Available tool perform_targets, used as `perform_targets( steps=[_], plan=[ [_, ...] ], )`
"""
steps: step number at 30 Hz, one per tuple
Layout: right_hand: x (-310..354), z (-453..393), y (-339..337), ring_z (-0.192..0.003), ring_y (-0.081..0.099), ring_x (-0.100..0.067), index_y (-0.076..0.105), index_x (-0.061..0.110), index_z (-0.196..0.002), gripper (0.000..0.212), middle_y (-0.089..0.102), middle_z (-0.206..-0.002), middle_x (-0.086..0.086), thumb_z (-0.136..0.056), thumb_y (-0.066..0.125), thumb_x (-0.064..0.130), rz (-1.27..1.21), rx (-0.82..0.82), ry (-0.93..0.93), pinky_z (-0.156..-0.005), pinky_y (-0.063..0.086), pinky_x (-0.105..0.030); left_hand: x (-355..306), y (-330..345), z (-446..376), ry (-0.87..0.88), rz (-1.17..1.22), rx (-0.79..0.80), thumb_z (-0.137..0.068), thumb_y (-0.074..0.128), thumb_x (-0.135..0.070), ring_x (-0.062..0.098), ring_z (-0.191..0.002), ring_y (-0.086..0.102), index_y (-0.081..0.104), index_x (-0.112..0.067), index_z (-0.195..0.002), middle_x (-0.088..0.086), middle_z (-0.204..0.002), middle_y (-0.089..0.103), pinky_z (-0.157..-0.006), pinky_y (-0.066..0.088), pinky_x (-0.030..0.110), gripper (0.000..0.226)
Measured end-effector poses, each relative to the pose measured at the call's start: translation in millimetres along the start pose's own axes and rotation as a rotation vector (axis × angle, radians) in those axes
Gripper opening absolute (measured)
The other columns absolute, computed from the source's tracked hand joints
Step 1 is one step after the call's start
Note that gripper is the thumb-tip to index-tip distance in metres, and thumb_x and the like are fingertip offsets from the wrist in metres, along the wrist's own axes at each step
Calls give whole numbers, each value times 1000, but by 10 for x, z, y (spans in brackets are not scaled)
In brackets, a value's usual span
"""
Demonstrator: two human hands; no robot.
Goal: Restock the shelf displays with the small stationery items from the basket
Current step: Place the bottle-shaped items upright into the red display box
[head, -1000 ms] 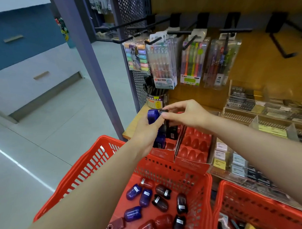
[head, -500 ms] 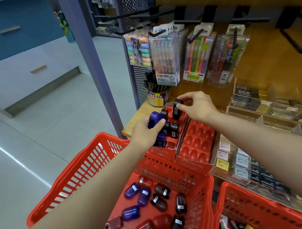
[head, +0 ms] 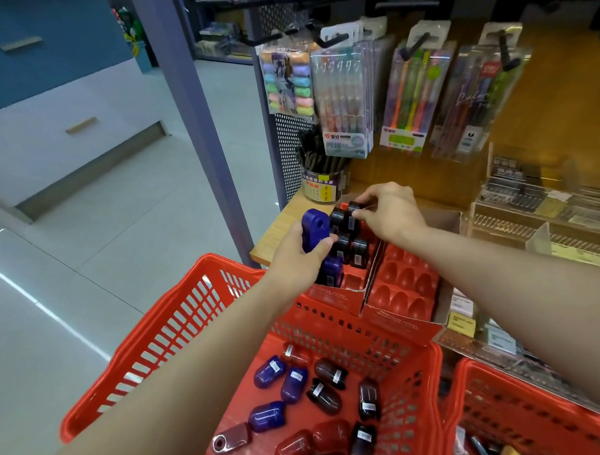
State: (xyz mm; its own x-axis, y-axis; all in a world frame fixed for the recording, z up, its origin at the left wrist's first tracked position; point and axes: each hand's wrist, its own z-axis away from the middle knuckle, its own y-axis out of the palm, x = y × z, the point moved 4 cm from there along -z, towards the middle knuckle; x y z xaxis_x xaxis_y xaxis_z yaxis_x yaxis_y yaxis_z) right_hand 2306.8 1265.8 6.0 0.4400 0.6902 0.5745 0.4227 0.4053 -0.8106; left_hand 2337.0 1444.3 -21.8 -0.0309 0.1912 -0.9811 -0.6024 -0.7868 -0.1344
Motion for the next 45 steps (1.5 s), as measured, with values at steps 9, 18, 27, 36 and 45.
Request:
perform_targets(
  steps=[9,18,27,36,45],
  plan=[
    [50,87,54,-123,45,-25,70,13,-112,20,64,-120,-8,-94,63,21,165,133,-151,-97,39,-34,-24,-7,-7,-30,-47,-21,-97,61,-26,23,-109,63,55,-26,-110,9,-118,67,-97,53,44,15],
    [432,407,-382,-90,70,-8,73,27,-103,22,73,-106,2,-93,62,44,-477,242,-16,-78,56,-22,-296,12,185,162,-143,-106,-99,57,-23,21,-96,64,56,-31,-116,1,-105,68,-94,52,45,18],
    [409,666,-625,-97,70,-20,62,3,-124,35,70,-111,-13,-89,67,4,-739,508,50,-82,58,-25,-291,93,410,-90,546,165,-88,71,-21,18,-113,66,46,-8,-141,10,-124,67,-100,51,33,61],
    [422,729,-717,-104,70,-21,64,10,-124,31,71,-116,-8,-93,63,7,-869,654,71,-83,58,-24,-216,-30,481,79,230,-125,-83,77,-9,18,-92,71,64,-16,-102,4,-106,73,-70,53,17,24],
    [300,614,-697,-80,67,-2,71,27,-99,33,71,-88,9,-71,84,38,-214,293,-43,-72,52,-20,-216,-27,432,238,-304,-149,-79,80,-10,4,-106,61,64,-24,-114,-21,-109,65,-87,43,9,41]
  ],
)
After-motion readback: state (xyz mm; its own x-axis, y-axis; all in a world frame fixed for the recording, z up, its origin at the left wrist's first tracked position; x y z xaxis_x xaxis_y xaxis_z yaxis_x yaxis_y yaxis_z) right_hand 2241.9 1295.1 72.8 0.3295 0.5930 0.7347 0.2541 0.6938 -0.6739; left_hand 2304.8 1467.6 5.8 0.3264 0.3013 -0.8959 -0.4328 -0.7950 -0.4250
